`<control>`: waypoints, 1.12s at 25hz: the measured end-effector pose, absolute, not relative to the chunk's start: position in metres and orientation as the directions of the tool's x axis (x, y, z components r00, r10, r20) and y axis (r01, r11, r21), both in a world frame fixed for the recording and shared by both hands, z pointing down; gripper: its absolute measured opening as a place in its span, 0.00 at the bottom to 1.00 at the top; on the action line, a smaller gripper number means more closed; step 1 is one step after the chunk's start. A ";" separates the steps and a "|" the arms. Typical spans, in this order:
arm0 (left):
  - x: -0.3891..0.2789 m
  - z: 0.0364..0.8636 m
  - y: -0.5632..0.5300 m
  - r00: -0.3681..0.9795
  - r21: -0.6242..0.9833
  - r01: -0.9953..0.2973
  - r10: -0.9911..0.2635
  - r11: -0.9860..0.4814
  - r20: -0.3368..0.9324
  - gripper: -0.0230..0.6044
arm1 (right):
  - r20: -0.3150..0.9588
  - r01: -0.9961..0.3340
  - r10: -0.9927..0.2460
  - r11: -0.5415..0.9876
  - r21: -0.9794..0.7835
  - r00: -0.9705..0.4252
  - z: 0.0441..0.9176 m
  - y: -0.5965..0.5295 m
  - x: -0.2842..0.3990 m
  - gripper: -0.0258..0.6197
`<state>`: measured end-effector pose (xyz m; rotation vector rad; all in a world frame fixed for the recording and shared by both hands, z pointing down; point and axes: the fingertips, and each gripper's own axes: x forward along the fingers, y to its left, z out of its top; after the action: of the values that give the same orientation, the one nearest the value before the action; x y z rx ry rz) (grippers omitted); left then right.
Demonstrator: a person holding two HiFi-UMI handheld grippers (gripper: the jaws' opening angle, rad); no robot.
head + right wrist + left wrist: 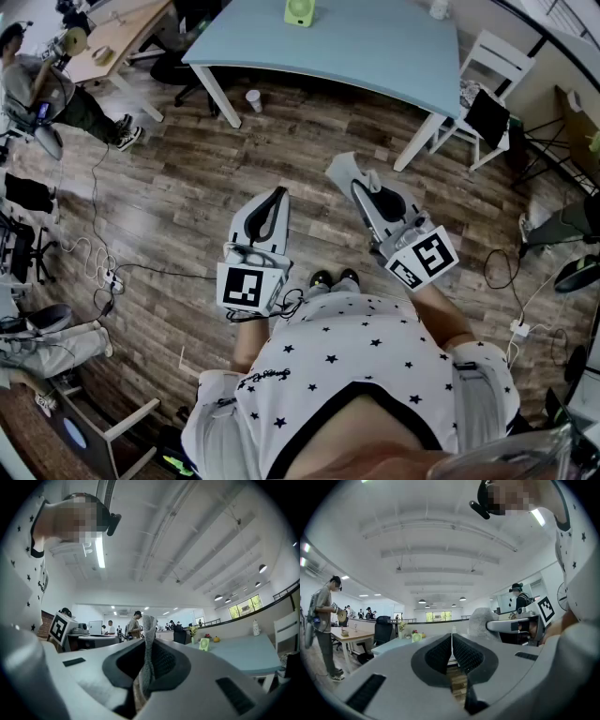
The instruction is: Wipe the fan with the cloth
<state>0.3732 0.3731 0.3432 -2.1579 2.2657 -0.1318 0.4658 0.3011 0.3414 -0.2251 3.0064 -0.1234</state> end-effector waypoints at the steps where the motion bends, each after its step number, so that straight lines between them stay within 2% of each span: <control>1: 0.373 0.342 0.372 -0.050 -0.068 -0.997 -0.998 0.047 0.047 0.09 | -0.117 -0.143 -0.154 0.985 -0.092 -0.981 0.341 0.300 0.466 0.06; 17: 0.368 0.349 0.379 -0.082 -0.084 -0.994 -0.992 0.074 0.094 0.09 | -0.133 -0.117 -0.134 0.985 -0.125 -0.982 0.344 0.298 0.462 0.06; 28: 0.380 0.341 0.366 -0.106 -0.098 -0.990 -0.992 0.100 0.062 0.09 | -0.157 -0.087 -0.111 0.985 -0.150 -0.981 0.340 0.280 0.472 0.06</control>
<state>0.3799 0.3655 0.3409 -2.0871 2.3152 -0.1788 0.4717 0.2798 0.3398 -0.1486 2.9650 -0.2131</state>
